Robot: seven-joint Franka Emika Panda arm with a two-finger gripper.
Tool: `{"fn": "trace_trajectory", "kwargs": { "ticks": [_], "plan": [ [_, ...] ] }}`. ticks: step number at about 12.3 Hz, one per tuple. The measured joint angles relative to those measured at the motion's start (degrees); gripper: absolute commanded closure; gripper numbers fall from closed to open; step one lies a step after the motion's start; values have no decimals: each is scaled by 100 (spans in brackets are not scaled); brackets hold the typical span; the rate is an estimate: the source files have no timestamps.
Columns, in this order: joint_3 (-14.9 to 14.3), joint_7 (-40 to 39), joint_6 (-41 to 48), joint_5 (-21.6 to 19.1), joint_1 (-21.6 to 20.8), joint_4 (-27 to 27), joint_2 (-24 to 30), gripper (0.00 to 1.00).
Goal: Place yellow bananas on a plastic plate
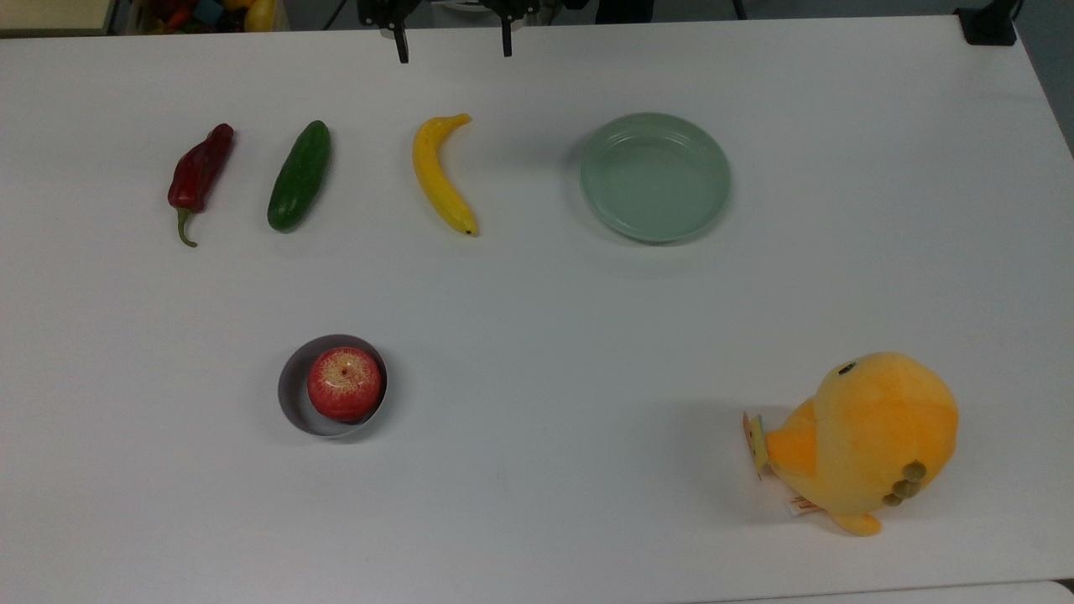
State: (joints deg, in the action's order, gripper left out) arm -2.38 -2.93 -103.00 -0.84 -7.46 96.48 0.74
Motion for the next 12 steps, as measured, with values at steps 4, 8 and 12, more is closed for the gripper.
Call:
{"fn": "trace_trajectory", "kwargs": {
  "ticks": [4, 8, 12],
  "plan": [
    [0, 0, 0, 0, -6, 0, 0, 0],
    [0, 0, 0, 0, -7, 0, 0, 0],
    [1, -6, 305, 0, -11, 1, 4, 0]
  ]
}}
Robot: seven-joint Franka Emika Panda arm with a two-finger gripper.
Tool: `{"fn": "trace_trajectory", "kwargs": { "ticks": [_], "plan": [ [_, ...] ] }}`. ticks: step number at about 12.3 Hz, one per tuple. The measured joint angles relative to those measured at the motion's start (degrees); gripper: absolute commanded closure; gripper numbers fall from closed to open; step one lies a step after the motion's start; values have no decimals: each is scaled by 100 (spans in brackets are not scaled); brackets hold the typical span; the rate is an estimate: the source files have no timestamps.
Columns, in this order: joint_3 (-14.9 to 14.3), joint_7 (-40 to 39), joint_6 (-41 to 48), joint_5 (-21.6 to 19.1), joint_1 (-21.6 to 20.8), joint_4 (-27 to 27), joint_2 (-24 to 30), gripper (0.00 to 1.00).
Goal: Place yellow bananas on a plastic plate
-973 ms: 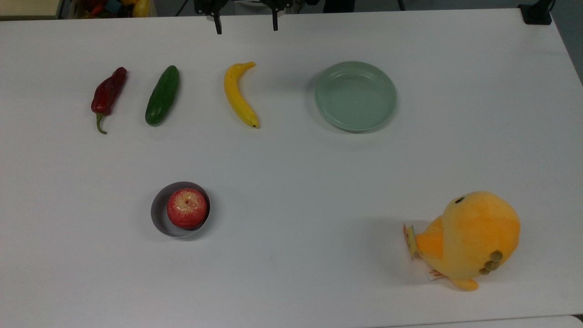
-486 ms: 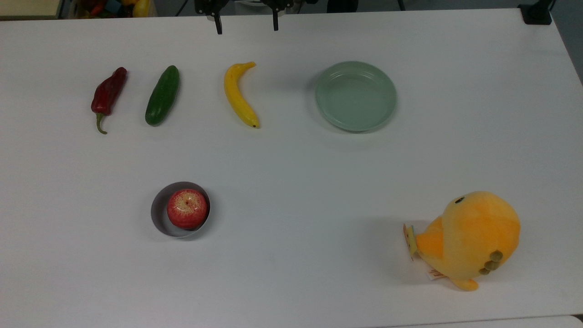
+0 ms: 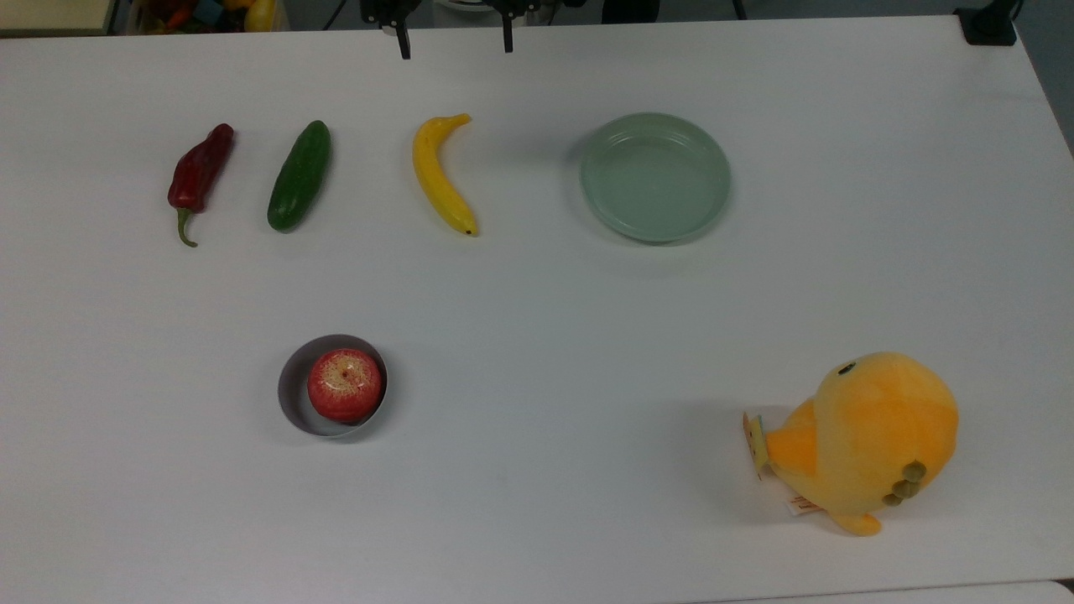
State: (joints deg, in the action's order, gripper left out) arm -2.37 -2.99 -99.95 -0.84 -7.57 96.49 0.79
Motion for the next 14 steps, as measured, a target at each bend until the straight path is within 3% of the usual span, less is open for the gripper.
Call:
{"fn": "trace_trajectory", "kwargs": {
  "ticks": [5, 14],
  "plan": [
    [74, -135, 675, -1, -29, 195, -5, 0],
    [58, -214, 678, 5, -7, 1644, -122, 0]
  ]
}}
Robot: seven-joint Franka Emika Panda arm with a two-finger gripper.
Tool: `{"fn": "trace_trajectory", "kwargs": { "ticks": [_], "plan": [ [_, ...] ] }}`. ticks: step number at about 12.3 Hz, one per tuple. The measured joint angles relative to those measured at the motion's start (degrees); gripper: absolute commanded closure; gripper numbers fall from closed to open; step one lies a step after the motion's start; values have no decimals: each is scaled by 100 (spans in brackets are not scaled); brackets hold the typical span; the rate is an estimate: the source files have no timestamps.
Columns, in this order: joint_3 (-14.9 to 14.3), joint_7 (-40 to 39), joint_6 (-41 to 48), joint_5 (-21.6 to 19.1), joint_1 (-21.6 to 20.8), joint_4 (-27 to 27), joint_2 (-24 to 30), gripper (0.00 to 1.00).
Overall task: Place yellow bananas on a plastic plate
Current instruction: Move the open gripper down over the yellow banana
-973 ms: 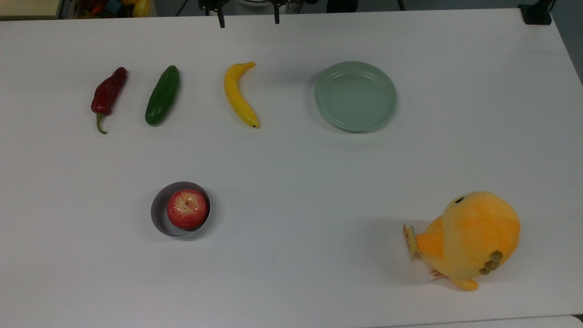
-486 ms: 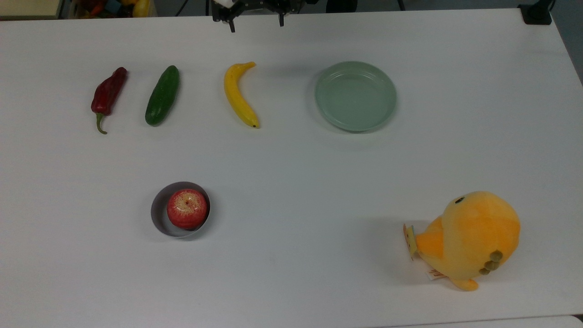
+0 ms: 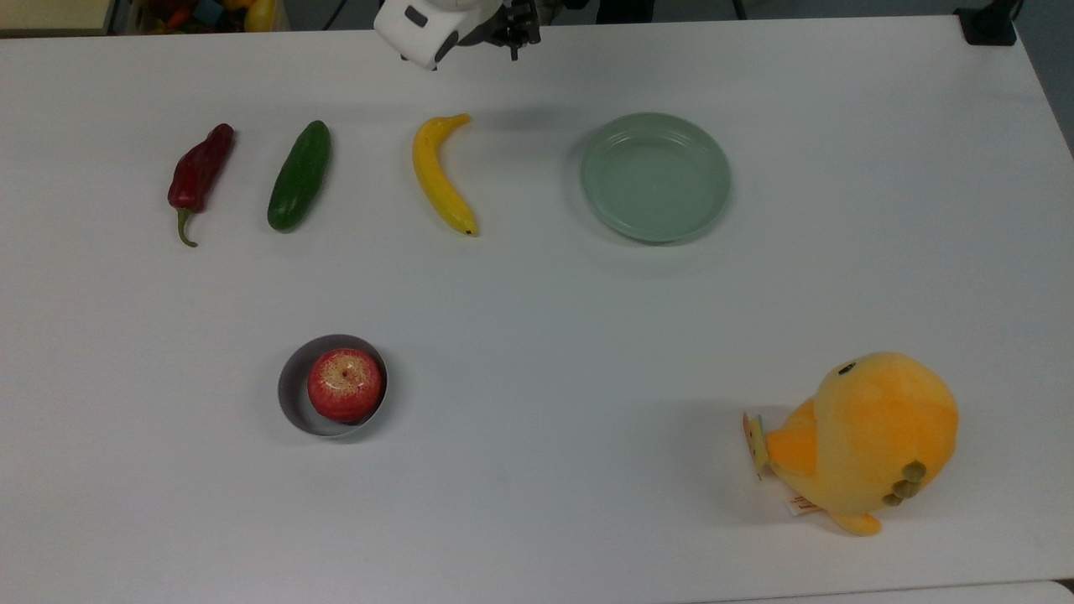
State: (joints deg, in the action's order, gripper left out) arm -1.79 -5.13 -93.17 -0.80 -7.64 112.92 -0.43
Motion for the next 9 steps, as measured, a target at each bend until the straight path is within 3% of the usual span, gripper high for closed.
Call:
{"fn": "trace_trajectory", "kwargs": {
  "ticks": [4, 9],
  "plan": [
    [-52, -1, -416, 137, 43, 529, -105, 0],
    [-64, -23, -1616, 237, 303, 1117, -117, 0]
  ]
}}
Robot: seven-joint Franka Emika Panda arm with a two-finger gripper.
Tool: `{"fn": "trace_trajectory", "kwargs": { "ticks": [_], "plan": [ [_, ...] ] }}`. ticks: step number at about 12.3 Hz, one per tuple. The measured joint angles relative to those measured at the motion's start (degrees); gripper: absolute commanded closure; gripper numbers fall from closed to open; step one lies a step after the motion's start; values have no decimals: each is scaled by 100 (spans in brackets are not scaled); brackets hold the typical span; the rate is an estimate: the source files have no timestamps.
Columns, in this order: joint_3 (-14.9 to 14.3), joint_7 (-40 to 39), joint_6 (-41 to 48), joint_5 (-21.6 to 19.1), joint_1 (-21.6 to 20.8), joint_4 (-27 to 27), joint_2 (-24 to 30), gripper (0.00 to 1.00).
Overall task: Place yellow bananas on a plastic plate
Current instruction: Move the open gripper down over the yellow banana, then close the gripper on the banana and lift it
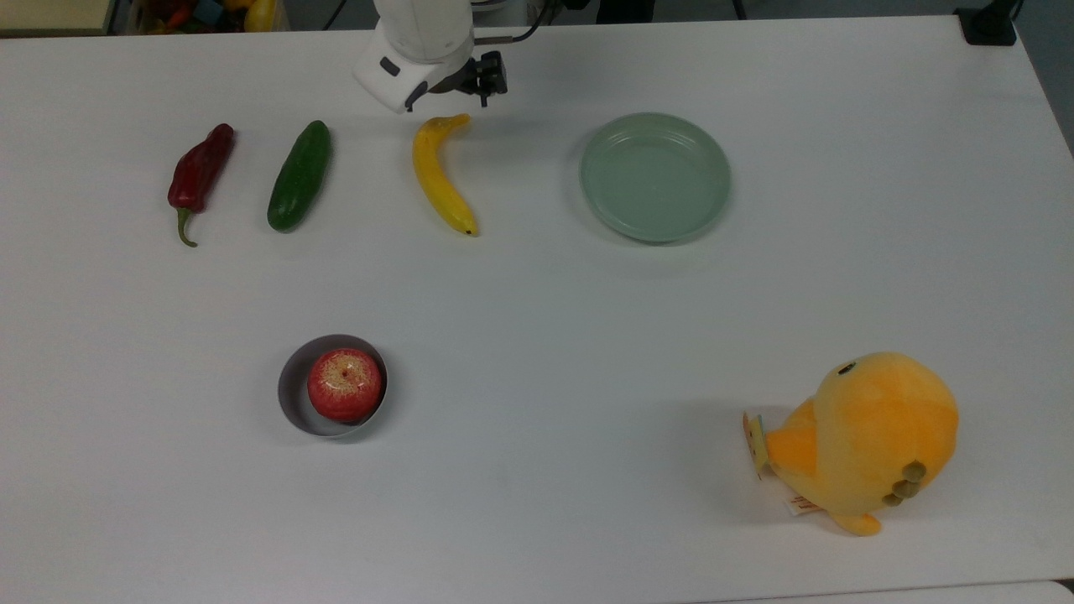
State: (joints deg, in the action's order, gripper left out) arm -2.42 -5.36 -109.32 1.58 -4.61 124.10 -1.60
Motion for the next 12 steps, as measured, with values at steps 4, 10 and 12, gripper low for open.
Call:
{"fn": "trace_trajectory", "kwargs": {
  "ticks": [4, 10, 12],
  "plan": [
    [-156, -306, -1066, 163, 80, 300, -1, 0],
    [-412, -927, -2086, 180, 108, 513, -291, 19],
    [-410, -942, -2176, 180, 107, 513, -404, 38]
  ]
}}
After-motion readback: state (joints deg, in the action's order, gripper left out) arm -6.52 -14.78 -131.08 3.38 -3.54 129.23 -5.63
